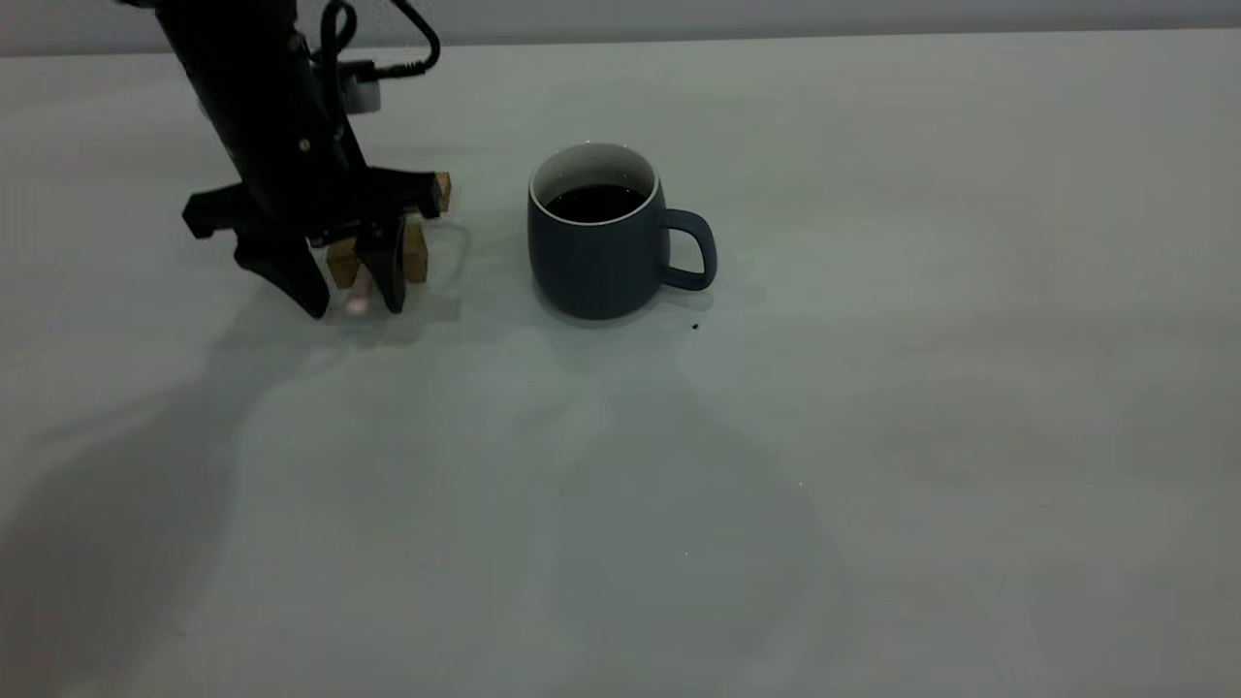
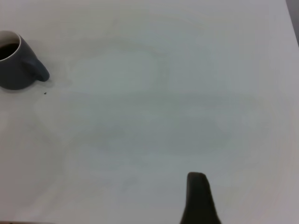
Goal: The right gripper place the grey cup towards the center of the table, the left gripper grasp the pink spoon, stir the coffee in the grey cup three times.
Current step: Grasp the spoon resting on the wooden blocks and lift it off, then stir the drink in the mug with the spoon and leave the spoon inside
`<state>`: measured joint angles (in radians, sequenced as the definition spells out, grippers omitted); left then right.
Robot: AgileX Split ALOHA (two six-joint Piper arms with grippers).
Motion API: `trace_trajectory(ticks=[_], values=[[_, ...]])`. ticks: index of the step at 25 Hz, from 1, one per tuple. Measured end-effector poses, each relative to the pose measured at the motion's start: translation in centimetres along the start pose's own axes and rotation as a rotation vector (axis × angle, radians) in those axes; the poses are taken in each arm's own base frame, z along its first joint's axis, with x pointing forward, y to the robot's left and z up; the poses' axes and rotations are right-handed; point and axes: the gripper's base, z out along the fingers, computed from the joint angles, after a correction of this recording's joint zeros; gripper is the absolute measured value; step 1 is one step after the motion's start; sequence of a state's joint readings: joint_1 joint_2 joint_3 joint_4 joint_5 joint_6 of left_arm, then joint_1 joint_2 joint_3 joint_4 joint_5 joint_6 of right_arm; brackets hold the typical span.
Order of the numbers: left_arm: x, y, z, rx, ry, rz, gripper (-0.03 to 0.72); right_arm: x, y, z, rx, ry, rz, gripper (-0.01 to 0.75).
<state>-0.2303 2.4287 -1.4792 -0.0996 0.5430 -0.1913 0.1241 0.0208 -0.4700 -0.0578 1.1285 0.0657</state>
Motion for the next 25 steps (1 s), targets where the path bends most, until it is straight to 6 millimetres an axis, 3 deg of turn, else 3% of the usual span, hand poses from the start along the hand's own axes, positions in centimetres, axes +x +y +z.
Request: trace_trajectory(ticks=[4, 9, 15, 20, 25], values=[[0.0, 0.0, 0.1, -0.001, 0.006, 0.0, 0.448, 0.0, 0.0, 0.0, 0.0, 0.0, 0.0, 0.576], [0.0, 0.0, 0.1, 0.002, 0.007, -0.004, 0.157, 0.0, 0.0, 0.0, 0.001, 0.0, 0.0, 0.576], [-0.8, -0.6, -1.3, 0.014, 0.063, -0.016, 0.152, 0.0, 0.0, 0.0, 0.003, 0.0, -0.001, 0.576], [-2.4, -1.8, -5.1, 0.049, 0.17, -0.023, 0.152, 0.0, 0.0, 0.0, 0.003, 0.0, -0.002, 0.576], [-4.5, -3.5, -9.7, 0.152, 0.17, -0.028, 0.152, 0.0, 0.0, 0.0, 0.004, 0.0, -0.002, 0.576]])
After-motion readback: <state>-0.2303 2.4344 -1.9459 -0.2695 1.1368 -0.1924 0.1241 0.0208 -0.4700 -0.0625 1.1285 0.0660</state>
